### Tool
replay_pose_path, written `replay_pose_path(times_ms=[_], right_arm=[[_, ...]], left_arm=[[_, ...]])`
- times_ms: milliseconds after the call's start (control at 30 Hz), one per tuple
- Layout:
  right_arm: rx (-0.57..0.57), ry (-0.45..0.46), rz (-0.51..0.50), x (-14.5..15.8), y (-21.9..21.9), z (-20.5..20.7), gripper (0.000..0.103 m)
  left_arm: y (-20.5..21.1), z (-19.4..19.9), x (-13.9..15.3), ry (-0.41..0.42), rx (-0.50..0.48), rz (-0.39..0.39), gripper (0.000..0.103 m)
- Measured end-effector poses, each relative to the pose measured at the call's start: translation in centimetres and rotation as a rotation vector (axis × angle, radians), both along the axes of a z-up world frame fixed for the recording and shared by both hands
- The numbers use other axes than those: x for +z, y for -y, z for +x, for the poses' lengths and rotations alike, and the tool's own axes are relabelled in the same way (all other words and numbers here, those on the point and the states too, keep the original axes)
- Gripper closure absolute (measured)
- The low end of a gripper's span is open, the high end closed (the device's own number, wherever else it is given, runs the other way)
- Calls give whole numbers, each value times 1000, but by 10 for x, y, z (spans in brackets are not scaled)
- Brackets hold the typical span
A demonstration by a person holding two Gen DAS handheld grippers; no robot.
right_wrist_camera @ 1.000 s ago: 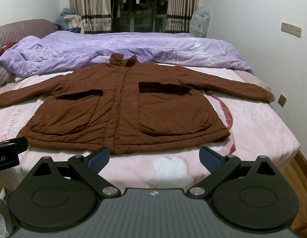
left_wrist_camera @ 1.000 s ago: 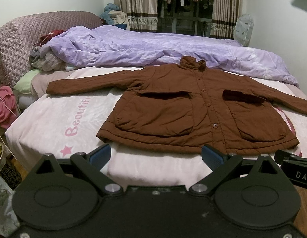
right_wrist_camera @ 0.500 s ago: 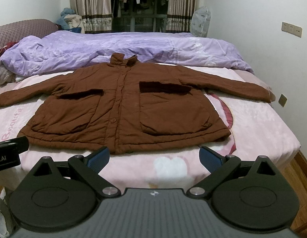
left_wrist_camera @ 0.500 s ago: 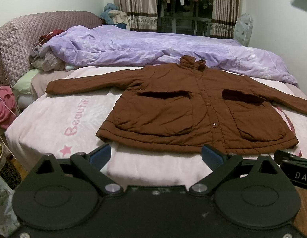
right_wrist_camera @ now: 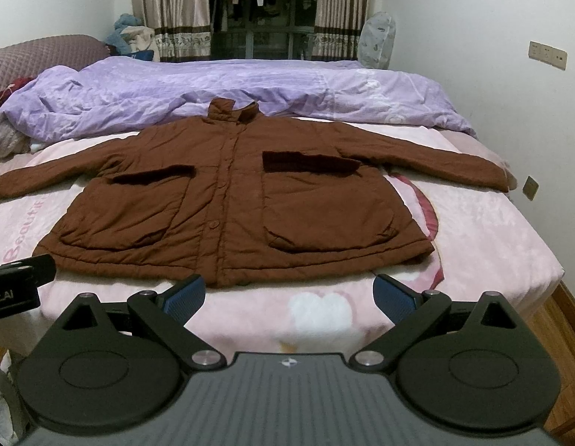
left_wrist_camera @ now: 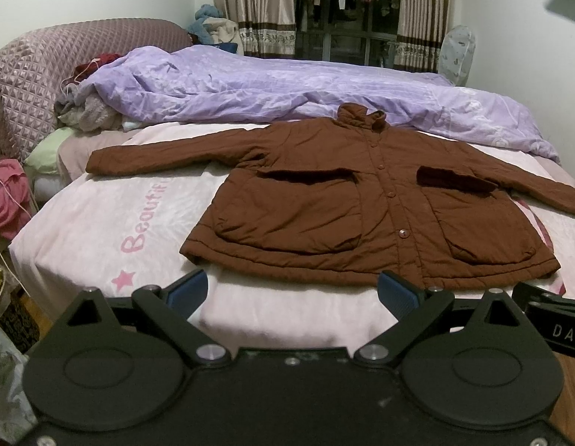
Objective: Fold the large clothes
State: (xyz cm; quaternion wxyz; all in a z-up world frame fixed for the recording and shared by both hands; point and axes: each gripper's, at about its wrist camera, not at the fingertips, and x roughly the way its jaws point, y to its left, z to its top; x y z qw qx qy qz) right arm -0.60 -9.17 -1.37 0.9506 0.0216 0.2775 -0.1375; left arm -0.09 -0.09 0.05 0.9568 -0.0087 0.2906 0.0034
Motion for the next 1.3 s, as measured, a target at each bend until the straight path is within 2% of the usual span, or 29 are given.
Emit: replay_pose_path(times_ms=[700, 900, 1033, 1300], right_arm=[[0, -1, 2, 1, 1, 1, 0], [1, 4, 4, 4, 3, 3, 0], [-2, 4, 3, -9, -1, 22, 0], [0, -18, 3, -7, 11, 78, 0]], left_arm=[[-1, 0, -1, -4, 1, -5, 3], [-2, 7, -10, -24, 1, 7, 3], [-7, 22, -20, -51, 14, 21, 3], [-34, 76, -27, -57, 76, 10, 3]])
